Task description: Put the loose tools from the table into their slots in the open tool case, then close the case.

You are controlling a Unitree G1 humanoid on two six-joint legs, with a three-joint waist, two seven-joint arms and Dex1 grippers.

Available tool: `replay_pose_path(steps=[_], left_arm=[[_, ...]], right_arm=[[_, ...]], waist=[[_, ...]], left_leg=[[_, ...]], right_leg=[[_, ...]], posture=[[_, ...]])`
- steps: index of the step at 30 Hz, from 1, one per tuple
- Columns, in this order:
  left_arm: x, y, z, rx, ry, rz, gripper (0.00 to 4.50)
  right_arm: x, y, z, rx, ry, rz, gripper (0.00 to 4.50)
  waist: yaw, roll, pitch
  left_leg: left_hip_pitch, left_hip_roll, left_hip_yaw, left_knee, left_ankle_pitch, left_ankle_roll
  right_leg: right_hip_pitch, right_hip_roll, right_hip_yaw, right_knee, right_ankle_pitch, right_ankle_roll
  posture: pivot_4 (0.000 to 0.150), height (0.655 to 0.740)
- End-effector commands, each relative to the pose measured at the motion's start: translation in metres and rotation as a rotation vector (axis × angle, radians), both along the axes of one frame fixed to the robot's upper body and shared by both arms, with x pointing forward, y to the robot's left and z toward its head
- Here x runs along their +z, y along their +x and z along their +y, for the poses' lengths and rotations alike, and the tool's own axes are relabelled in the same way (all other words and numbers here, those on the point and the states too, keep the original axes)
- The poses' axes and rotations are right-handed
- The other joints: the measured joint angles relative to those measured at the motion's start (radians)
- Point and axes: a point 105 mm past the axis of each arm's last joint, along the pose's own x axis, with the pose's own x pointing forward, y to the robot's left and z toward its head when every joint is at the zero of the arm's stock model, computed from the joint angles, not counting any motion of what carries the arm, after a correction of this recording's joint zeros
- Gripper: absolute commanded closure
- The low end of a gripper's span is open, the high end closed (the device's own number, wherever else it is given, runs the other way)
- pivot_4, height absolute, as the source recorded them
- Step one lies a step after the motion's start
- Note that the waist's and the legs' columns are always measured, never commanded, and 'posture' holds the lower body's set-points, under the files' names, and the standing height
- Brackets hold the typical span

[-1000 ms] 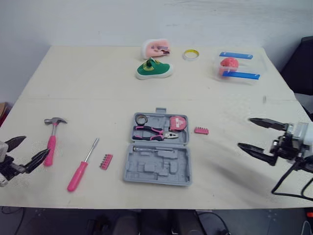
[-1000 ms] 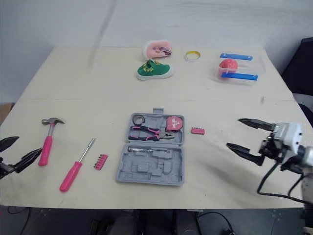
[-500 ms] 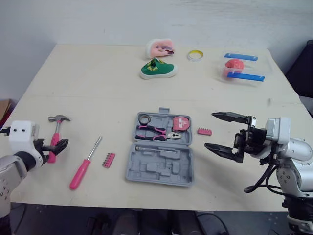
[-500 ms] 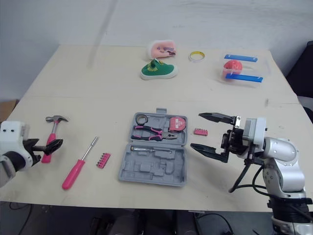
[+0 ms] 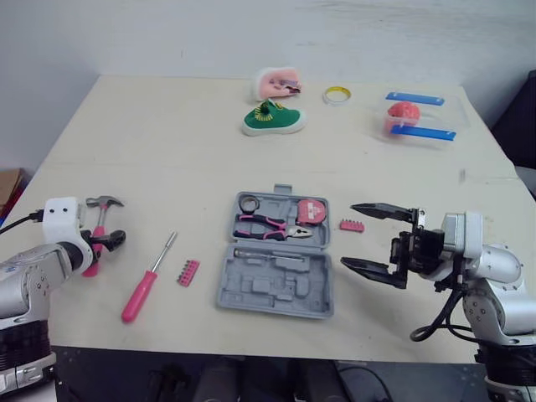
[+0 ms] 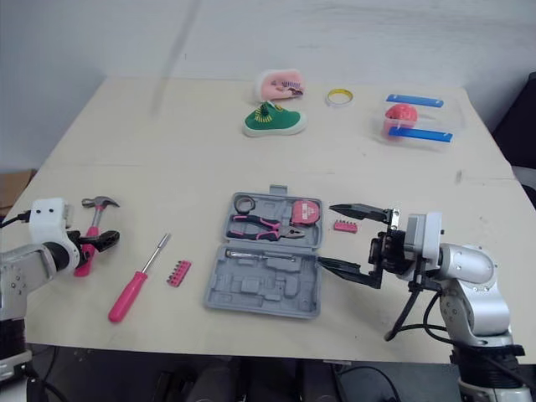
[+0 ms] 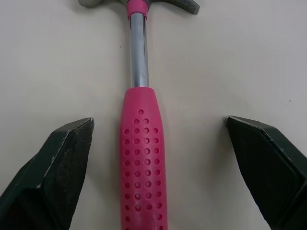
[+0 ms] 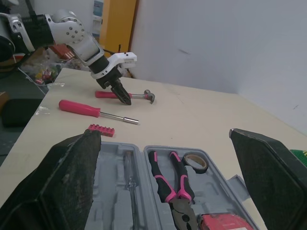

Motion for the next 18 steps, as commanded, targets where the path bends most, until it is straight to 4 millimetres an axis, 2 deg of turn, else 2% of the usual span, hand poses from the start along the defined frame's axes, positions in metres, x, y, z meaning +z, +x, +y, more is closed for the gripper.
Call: replay_pose_path(steps=[1,5,7,11,14,18], left_arm=[[-0.027,-0.015,0.008,0.041,-0.004,0.124,1.36],[-0.041,-0.029,0.013,0.059,-0.007,0.172,3.21],[-0.045,-0.034,0.017,0.070,-0.001,0.182,3.92],[-0.046,-0.037,0.022,0.091,-0.003,0.172,3.94],[-0.038,-0.032,0.022,0.070,0.007,0.122,3.94],[-0.014,-0.018,0.011,-0.019,0.025,-0.046,3.94]], right_arm=[[0.004,-0.007,-0.004,-0.007,-0.005,-0.055,0.00],[-0.002,-0.010,-0.013,-0.024,-0.008,-0.048,0.00],[-0.005,-0.010,-0.017,-0.035,-0.009,-0.047,0.00],[-0.009,-0.011,-0.023,-0.040,-0.016,-0.046,0.00],[-0.011,-0.012,-0.025,-0.041,-0.017,-0.044,0.00],[-0.014,-0.012,-0.027,-0.041,-0.021,-0.041,0.00]], waist=[[-0.001,0.001,0.000],[-0.012,0.004,-0.003],[-0.019,0.007,-0.004],[-0.030,0.012,-0.007],[-0.031,0.012,-0.007],[-0.028,0.012,-0.007]], left_leg=[[0.000,0.000,0.000,0.000,0.000,0.000],[0.002,0.001,0.001,-0.002,0.000,0.000],[0.003,0.001,0.001,-0.002,0.000,-0.001],[0.003,0.001,0.002,-0.002,0.000,-0.001],[0.004,0.001,0.003,-0.003,0.000,0.000],[0.004,0.001,0.003,-0.002,0.000,0.000]], right_leg=[[0.000,0.000,0.000,0.000,0.000,0.000],[0.000,0.001,0.001,0.001,0.000,0.000],[0.000,0.001,0.002,0.001,0.000,0.000],[0.000,0.002,0.003,0.001,0.000,0.000],[0.000,0.002,0.003,0.001,0.000,0.000],[0.000,0.002,0.003,0.001,0.000,0.000]], posture=[[0.150,0.7400],[0.150,0.7400],[0.150,0.7400],[0.150,0.7400],[0.150,0.7400],[0.150,0.7400]])
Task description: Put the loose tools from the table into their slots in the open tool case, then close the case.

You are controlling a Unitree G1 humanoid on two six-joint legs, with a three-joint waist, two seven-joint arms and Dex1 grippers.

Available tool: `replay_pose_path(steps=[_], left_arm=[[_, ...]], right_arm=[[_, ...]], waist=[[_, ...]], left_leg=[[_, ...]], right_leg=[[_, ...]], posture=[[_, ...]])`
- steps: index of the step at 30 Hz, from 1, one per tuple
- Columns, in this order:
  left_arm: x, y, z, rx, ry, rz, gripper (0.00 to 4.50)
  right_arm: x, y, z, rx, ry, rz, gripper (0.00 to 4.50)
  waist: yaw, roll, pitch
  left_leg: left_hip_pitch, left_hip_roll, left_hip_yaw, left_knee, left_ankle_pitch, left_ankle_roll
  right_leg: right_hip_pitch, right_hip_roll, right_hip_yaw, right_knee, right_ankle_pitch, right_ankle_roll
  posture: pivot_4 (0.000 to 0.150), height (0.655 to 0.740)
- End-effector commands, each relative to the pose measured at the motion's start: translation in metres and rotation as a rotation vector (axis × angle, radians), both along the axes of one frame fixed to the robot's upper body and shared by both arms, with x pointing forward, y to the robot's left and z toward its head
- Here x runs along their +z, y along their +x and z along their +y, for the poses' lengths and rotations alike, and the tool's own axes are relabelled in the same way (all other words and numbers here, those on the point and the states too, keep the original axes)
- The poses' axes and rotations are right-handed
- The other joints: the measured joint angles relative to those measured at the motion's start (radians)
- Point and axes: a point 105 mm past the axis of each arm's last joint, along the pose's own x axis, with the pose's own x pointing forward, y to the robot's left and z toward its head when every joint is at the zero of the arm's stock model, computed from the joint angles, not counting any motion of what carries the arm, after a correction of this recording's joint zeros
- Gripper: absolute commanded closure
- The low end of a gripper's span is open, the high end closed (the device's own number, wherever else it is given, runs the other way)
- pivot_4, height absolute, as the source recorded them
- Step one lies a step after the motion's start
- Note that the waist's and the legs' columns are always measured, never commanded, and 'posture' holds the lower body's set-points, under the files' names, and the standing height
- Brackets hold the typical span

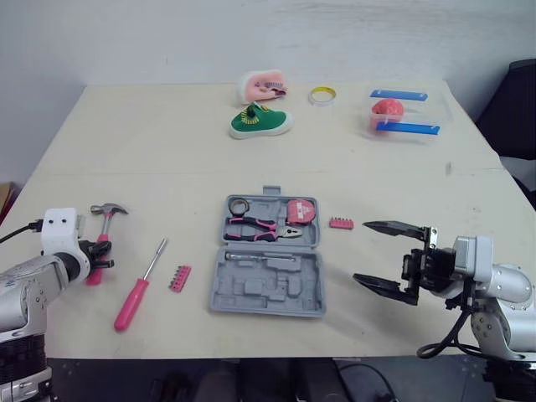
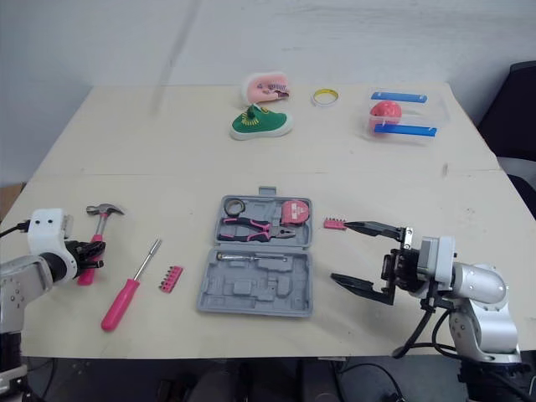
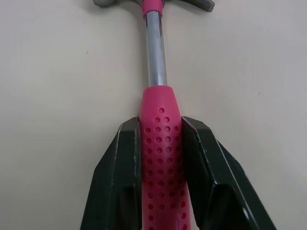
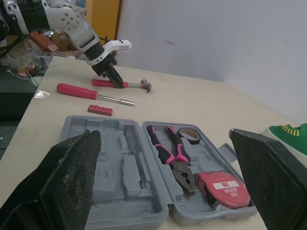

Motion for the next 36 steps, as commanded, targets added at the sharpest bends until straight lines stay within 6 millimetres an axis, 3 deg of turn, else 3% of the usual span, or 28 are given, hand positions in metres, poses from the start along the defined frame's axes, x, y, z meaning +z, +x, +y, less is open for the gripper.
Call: replay_pose_path(steps=[1,5,9,12,20,24,27,33,36], left_arm=[[0.010,0.000,0.000,-0.039,0.015,-0.086,3.94],[0.051,0.005,-0.019,-0.212,0.063,-0.299,3.94],[0.105,0.000,-0.060,-0.524,0.142,-0.581,3.94],[0.124,-0.003,-0.084,-0.694,0.185,-0.669,3.94],[0.122,-0.004,-0.154,-1.184,0.253,-0.601,3.94],[0.128,-0.016,-0.200,-1.483,0.169,-0.535,3.94],[0.100,-0.027,-0.224,-1.691,0.232,-0.359,3.94],[0.078,-0.030,-0.254,-1.800,0.269,-0.227,3.94],[0.071,-0.025,-0.258,-1.783,0.304,-0.174,3.94]], right_arm=[[0.007,-0.002,-0.006,-0.011,0.000,-0.045,0.00],[0.005,-0.001,-0.008,-0.014,-0.016,-0.046,0.00],[0.001,0.000,-0.013,-0.027,-0.035,-0.041,0.00],[-0.002,0.000,-0.019,-0.049,-0.045,-0.040,0.00],[-0.001,-0.007,-0.027,-0.088,-0.097,-0.032,0.00],[0.010,-0.011,-0.035,-0.168,-0.097,-0.038,0.00],[0.010,-0.015,-0.035,-0.193,-0.119,-0.021,0.00],[0.013,-0.021,-0.030,-0.227,-0.122,-0.014,0.00],[0.012,-0.024,-0.029,-0.239,-0.122,-0.004,0.00]], waist=[[0.003,0.000,0.000],[0.011,-0.007,0.004],[0.028,-0.014,0.007],[0.032,-0.014,0.007],[0.028,-0.014,0.007],[0.029,-0.014,0.008],[0.027,-0.014,0.008],[0.029,-0.014,0.008],[0.030,-0.014,0.008]], left_leg=[[0.000,0.000,0.000,0.000,0.000,0.000],[-0.003,0.000,-0.001,0.001,0.000,0.000],[-0.005,0.000,-0.001,0.002,0.000,0.000],[-0.005,-0.001,-0.001,0.002,0.000,0.000],[-0.005,-0.001,-0.001,0.002,0.000,0.001],[-0.005,-0.001,-0.001,0.002,0.000,0.001],[-0.005,-0.001,0.000,0.002,0.000,0.000],[-0.004,0.000,0.001,0.003,0.002,0.000],[-0.004,0.000,0.001,0.003,0.002,0.000]], right_leg=[[0.000,0.000,0.000,0.000,0.000,0.000],[-0.001,0.000,-0.001,-0.001,0.000,0.000],[-0.002,-0.001,-0.001,-0.001,0.000,0.000],[-0.001,-0.002,-0.002,-0.003,0.000,0.000],[-0.001,-0.001,-0.002,-0.002,0.000,0.000],[-0.001,0.000,-0.002,-0.002,0.000,0.000],[0.000,0.000,-0.001,-0.003,0.000,0.000],[0.000,0.003,0.001,-0.002,0.000,0.000],[0.000,0.003,0.002,-0.002,0.000,0.001]], posture=[[0.150,0.7400],[0.150,0.7400],[0.150,0.7400],[0.150,0.7400],[0.150,0.7400],[0.150,0.7400],[0.150,0.7400],[0.150,0.7400],[0.150,0.7400]])
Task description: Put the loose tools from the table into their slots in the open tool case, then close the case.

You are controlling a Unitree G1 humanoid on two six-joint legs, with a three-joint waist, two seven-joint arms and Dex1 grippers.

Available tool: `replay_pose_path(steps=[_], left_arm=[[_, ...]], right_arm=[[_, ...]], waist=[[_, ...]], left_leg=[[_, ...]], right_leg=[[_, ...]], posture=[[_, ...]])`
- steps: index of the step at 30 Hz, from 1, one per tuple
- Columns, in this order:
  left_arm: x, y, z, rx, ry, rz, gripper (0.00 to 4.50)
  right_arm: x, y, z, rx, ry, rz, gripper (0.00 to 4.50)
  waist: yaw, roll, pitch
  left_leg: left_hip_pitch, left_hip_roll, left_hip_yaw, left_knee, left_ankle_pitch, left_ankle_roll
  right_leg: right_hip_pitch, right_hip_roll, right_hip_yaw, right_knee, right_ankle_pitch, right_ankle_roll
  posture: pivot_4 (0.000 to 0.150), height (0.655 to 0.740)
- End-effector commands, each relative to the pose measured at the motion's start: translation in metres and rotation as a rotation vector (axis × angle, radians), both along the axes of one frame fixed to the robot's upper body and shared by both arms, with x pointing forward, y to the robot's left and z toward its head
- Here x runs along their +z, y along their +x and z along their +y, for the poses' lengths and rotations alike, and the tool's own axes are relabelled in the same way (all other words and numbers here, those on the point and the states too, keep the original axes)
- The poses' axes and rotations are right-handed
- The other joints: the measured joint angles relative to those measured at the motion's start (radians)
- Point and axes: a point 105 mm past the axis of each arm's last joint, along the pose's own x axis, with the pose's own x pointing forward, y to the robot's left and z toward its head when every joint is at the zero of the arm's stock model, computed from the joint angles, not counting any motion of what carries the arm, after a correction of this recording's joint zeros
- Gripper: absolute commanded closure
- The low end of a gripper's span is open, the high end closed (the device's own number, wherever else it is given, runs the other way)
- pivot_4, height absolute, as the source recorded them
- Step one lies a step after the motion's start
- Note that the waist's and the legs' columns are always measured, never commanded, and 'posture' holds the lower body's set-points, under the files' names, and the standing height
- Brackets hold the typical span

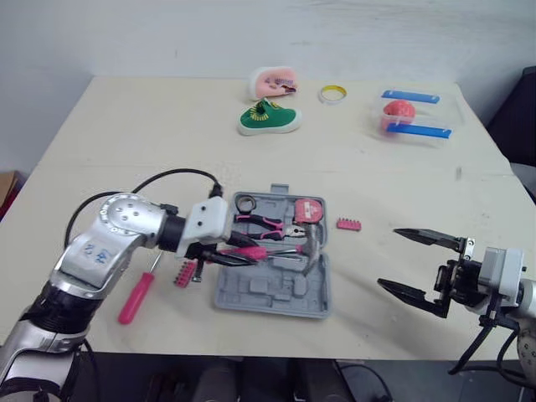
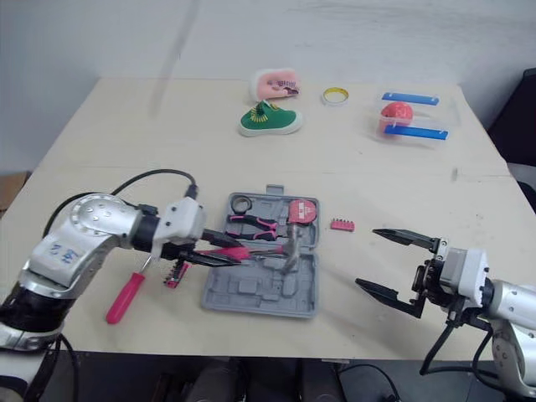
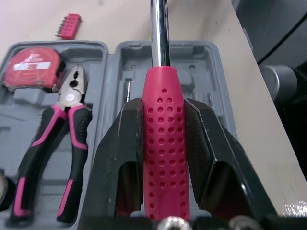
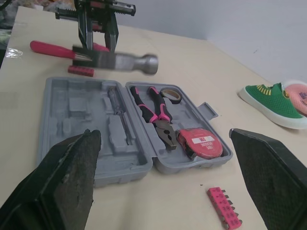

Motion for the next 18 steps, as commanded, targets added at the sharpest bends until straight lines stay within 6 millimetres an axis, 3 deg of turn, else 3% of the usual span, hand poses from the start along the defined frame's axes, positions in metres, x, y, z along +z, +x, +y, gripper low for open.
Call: replay_pose_path(steps=[1,5,10,18], left_arm=[[-0.004,0.004,-0.008,0.028,0.055,-0.014,3.94],[-0.024,0.002,-0.016,0.031,0.136,0.025,3.94],[-0.028,0.013,-0.019,0.058,0.175,0.000,3.94],[-0.041,0.011,-0.020,0.049,0.255,0.009,3.94]], right_arm=[[0.005,-0.007,0.000,-0.013,-0.012,-0.024,0.00],[-0.004,-0.017,-0.002,-0.019,-0.010,0.002,0.00],[-0.011,-0.023,-0.004,-0.003,0.010,0.054,0.00],[-0.015,-0.026,-0.001,-0.002,0.022,0.061,0.00]], waist=[[0.000,0.000,0.000],[0.001,0.000,0.000],[0.000,0.000,0.000],[0.002,0.000,0.000]], left_leg=[[0.000,0.000,0.000,0.000,0.000,0.000],[0.000,0.000,0.000,0.000,0.000,0.000],[0.000,0.000,0.000,0.001,0.000,0.000],[0.000,0.000,0.000,0.001,0.001,0.000]], right_leg=[[0.000,0.000,0.000,0.000,0.000,0.000],[0.000,0.000,0.000,0.000,0.000,0.000],[0.000,0.000,0.000,0.000,0.000,0.000],[0.000,0.000,0.001,0.000,0.000,0.000]], posture=[[0.150,0.7400],[0.150,0.7400],[0.150,0.7400],[0.150,0.7400]])
